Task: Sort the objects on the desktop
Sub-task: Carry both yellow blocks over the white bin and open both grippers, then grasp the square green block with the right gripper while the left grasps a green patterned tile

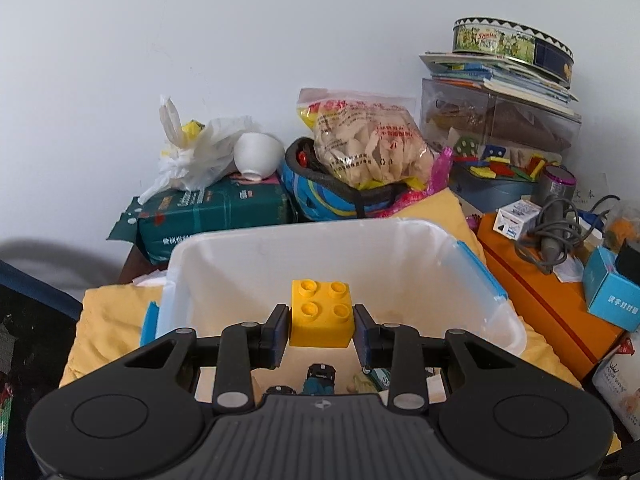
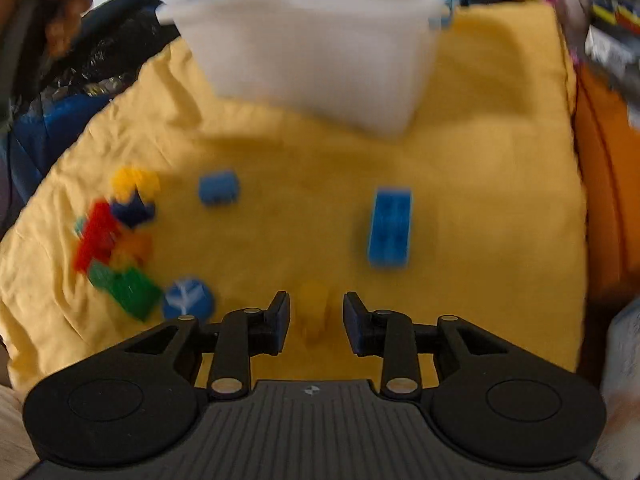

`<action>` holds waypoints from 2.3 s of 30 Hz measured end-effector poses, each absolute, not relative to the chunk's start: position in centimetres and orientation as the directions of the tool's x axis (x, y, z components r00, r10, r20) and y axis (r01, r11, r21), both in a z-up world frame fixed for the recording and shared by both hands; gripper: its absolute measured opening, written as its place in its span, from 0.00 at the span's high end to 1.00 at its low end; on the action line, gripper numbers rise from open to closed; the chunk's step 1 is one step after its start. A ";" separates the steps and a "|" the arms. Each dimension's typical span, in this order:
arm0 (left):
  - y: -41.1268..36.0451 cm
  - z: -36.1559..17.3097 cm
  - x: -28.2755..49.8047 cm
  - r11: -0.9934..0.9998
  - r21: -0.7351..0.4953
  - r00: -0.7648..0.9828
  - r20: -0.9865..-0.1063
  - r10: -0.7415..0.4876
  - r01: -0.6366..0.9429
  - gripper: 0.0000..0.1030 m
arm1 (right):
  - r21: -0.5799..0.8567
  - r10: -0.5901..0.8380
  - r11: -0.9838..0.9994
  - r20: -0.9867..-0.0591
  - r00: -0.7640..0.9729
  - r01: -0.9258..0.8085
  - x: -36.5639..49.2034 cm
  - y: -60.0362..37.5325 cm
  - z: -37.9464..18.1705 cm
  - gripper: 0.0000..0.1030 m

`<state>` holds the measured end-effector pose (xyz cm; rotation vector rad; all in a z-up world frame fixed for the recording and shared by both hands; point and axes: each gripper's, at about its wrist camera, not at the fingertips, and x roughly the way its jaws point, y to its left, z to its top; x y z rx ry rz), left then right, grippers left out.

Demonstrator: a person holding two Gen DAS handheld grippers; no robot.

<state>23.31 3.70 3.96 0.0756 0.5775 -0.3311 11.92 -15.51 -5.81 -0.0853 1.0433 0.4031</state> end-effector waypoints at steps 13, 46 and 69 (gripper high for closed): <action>4.0 4.8 23.8 0.948 -0.009 0.796 -0.540 -0.272 0.318 0.64 | 0.001 0.293 0.895 -0.755 0.587 -0.445 13.7 -14.2 -0.9 0.83; 6.6 6.0 17.0 0.974 -0.037 0.810 -0.548 -0.208 0.225 0.28 | -0.059 0.265 0.923 -0.618 0.740 -0.380 23.7 -11.3 6.4 0.45; 5.9 -6.8 0.9 0.959 -0.030 0.568 -0.800 -0.191 0.281 0.30 | -0.083 0.472 0.621 -0.754 0.456 -0.779 6.3 -7.0 -3.8 0.55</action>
